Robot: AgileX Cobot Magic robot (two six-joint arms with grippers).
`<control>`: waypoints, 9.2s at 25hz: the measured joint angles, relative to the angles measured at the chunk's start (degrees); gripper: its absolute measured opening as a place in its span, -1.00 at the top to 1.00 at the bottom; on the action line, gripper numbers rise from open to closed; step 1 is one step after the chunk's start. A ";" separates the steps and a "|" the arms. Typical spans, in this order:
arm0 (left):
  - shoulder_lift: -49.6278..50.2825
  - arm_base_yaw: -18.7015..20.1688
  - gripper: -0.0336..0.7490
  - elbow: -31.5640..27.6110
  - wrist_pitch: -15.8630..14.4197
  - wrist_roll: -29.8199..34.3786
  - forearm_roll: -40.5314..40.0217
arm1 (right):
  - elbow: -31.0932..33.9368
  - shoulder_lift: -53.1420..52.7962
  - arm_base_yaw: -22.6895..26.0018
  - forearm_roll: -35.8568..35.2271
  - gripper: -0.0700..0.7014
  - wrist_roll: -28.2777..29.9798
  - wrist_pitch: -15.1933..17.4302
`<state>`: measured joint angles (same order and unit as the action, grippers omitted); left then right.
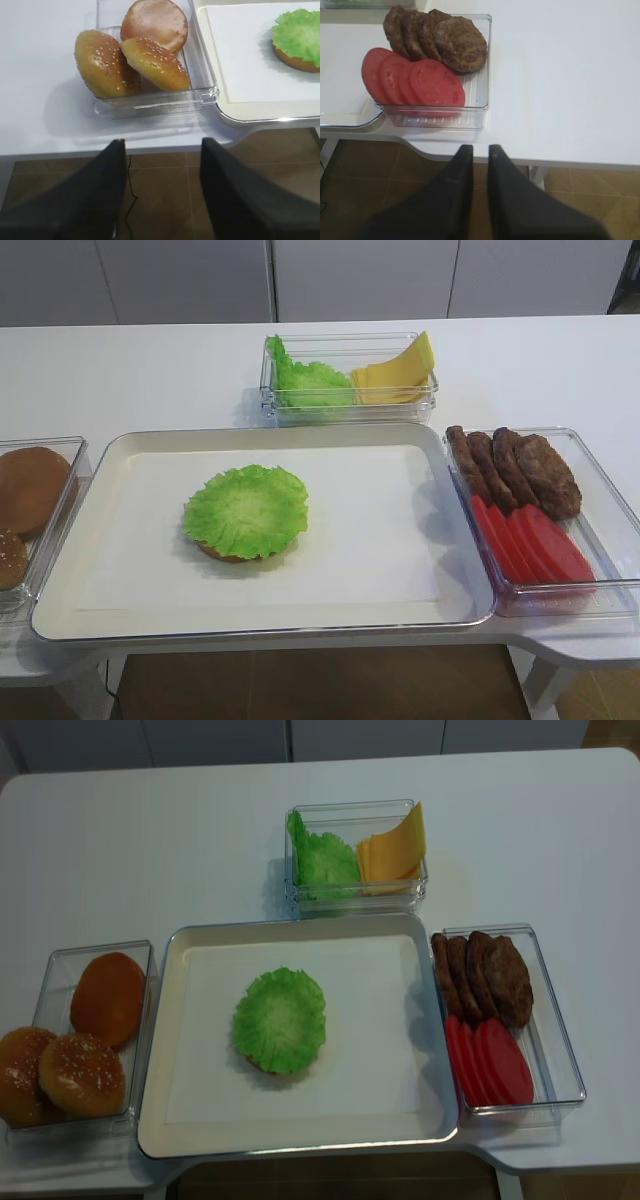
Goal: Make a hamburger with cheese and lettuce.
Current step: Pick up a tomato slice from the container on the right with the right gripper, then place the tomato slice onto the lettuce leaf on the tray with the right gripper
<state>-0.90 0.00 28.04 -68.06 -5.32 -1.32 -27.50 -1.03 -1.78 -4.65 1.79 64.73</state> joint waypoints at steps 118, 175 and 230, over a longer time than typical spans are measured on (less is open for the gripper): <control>0.00 0.00 0.00 0.00 0.00 0.00 0.24 | -36.74 90.15 -35.91 18.35 0.07 -31.54 -4.26; 0.00 0.00 0.00 0.00 0.00 0.00 0.24 | -41.85 82.41 -35.91 19.62 0.70 -31.40 0.56; 0.00 0.00 0.00 0.00 0.00 0.00 0.24 | -72.36 113.67 -50.73 24.82 0.70 -19.70 -3.04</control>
<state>-0.90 0.00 28.04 -68.06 -5.32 -1.08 -99.86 112.64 -52.51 20.17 -17.91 61.69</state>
